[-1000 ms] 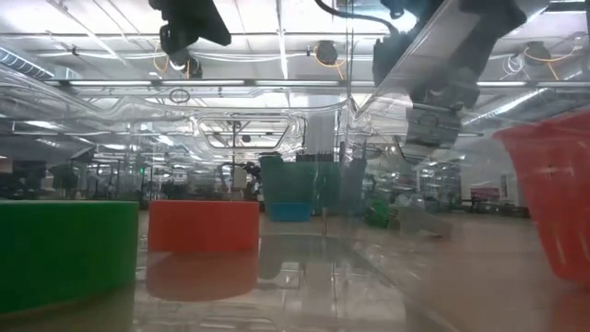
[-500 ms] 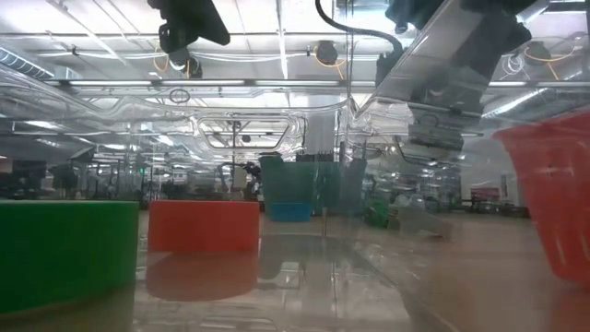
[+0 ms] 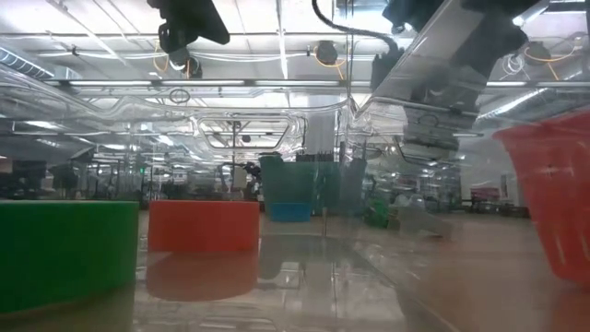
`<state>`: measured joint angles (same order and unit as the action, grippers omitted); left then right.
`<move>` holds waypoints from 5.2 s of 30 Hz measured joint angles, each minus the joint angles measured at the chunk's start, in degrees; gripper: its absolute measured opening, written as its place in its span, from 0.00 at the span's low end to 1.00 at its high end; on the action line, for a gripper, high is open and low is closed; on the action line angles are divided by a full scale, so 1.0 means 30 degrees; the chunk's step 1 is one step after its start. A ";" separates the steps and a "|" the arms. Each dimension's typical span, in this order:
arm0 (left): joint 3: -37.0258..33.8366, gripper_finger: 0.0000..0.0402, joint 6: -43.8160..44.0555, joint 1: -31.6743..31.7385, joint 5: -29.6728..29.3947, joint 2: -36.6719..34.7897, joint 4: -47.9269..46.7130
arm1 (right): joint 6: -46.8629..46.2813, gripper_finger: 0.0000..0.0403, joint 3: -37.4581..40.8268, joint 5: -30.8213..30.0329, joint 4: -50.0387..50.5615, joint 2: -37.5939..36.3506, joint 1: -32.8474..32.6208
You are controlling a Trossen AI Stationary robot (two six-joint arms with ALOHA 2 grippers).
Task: Pick and place Stapler, Stapler remover, tape
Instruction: Put the blue staple remover into the orange basket
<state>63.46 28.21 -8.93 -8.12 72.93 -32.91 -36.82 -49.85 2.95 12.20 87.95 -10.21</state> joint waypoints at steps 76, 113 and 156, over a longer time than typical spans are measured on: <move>0.0015 0.00 -0.0733 0.0000 0.0007 0.0000 -0.0095 | -0.3495 0.12 0.0296 0.2650 -0.0046 0.0433 -0.2015; 0.0015 0.00 -0.2015 0.0194 0.0007 0.0007 -0.0208 | -1.4198 0.00 0.0753 0.6484 -0.2428 -0.5444 -0.6958; 0.0000 0.00 -0.1784 0.1056 0.0204 0.0007 -0.0510 | -1.2005 0.00 0.0745 0.6044 -0.8412 0.1519 -0.6838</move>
<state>63.46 22.85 -5.76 -7.51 72.95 -34.44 -72.84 -47.62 21.09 -13.04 92.51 -30.72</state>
